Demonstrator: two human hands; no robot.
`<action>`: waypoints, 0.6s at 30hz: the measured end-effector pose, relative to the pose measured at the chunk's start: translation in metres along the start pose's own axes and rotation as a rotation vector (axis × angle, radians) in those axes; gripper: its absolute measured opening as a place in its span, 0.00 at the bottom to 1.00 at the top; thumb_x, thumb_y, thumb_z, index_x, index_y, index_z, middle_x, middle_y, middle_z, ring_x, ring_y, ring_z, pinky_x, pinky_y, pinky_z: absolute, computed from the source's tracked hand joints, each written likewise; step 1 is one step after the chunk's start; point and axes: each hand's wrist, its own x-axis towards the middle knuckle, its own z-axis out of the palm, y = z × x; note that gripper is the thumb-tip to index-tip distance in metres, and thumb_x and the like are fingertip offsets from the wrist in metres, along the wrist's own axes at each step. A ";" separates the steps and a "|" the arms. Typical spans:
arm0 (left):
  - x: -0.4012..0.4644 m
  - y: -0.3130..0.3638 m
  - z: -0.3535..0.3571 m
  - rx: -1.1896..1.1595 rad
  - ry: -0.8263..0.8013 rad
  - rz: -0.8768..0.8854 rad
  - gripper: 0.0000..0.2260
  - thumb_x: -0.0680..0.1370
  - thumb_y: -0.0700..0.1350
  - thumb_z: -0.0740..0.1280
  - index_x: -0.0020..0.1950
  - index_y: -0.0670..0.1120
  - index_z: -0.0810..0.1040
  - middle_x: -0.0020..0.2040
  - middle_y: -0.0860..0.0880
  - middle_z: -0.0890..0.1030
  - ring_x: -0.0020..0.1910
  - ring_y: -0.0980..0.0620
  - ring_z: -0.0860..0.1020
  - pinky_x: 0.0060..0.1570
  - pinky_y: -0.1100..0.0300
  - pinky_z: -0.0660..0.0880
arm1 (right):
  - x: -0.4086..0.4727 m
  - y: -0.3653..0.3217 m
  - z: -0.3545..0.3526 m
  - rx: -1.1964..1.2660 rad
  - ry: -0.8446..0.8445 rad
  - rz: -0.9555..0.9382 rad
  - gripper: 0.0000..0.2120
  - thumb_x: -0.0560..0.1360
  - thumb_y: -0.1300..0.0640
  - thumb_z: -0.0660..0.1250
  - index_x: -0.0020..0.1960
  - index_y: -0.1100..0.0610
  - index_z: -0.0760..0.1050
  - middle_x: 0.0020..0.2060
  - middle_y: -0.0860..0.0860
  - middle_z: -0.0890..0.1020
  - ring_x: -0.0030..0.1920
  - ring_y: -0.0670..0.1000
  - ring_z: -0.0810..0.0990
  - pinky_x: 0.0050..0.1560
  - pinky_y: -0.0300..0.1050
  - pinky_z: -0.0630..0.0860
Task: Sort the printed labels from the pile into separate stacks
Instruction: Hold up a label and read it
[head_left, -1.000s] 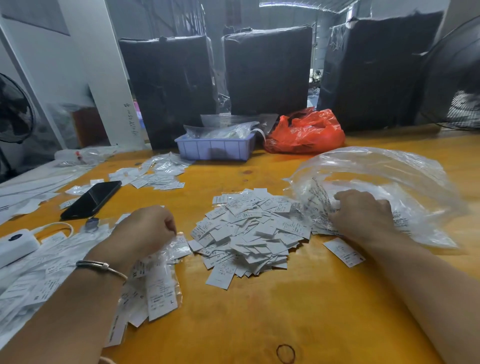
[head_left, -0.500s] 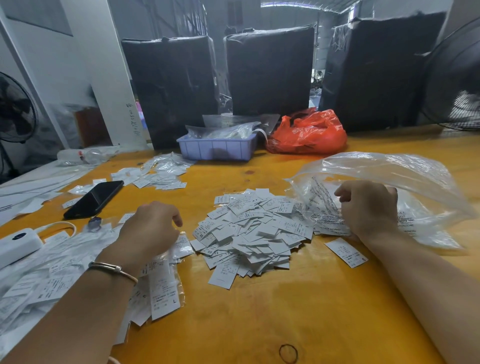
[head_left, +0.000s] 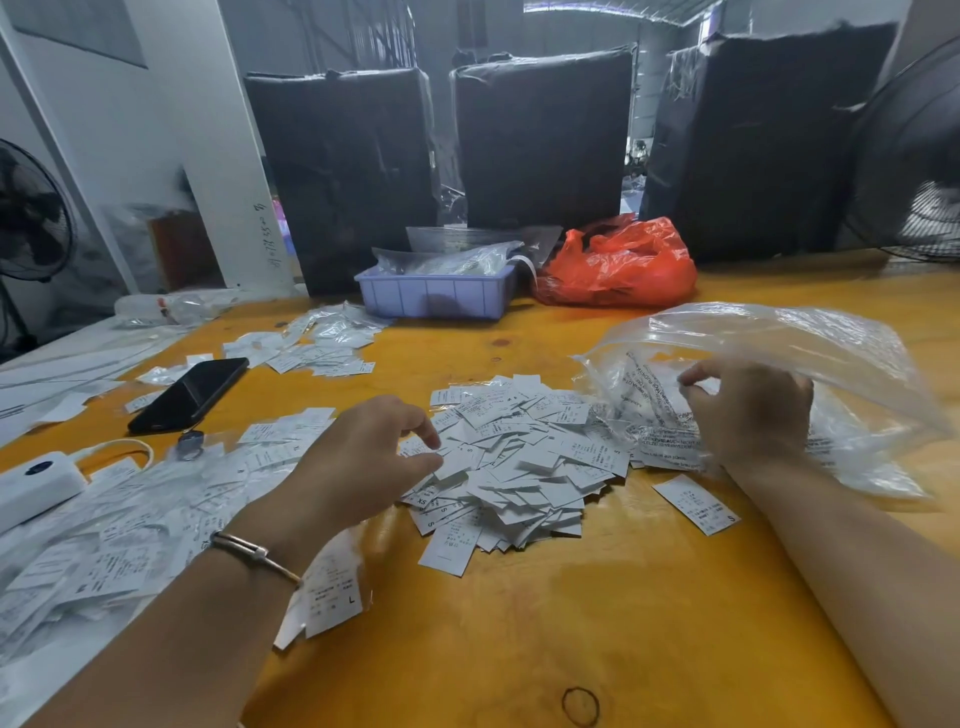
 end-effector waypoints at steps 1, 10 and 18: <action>-0.001 0.001 0.000 -0.007 0.005 0.017 0.04 0.75 0.52 0.72 0.47 0.59 0.79 0.52 0.58 0.76 0.55 0.56 0.74 0.52 0.55 0.73 | 0.000 -0.002 -0.001 0.047 0.041 -0.007 0.04 0.74 0.58 0.70 0.46 0.55 0.84 0.42 0.60 0.83 0.51 0.63 0.77 0.53 0.54 0.68; -0.003 0.012 0.002 -0.272 -0.057 0.135 0.12 0.73 0.58 0.71 0.55 0.60 0.79 0.55 0.63 0.77 0.55 0.65 0.75 0.50 0.64 0.76 | -0.028 -0.052 -0.032 1.196 -0.570 0.162 0.04 0.66 0.64 0.73 0.41 0.60 0.82 0.34 0.54 0.84 0.31 0.48 0.80 0.34 0.38 0.76; -0.013 0.033 -0.001 -0.732 -0.390 0.122 0.20 0.72 0.44 0.74 0.63 0.45 0.77 0.51 0.45 0.85 0.49 0.50 0.84 0.47 0.60 0.80 | -0.054 -0.071 -0.025 1.343 -0.982 0.124 0.06 0.62 0.64 0.74 0.39 0.60 0.83 0.38 0.60 0.84 0.36 0.54 0.83 0.37 0.40 0.79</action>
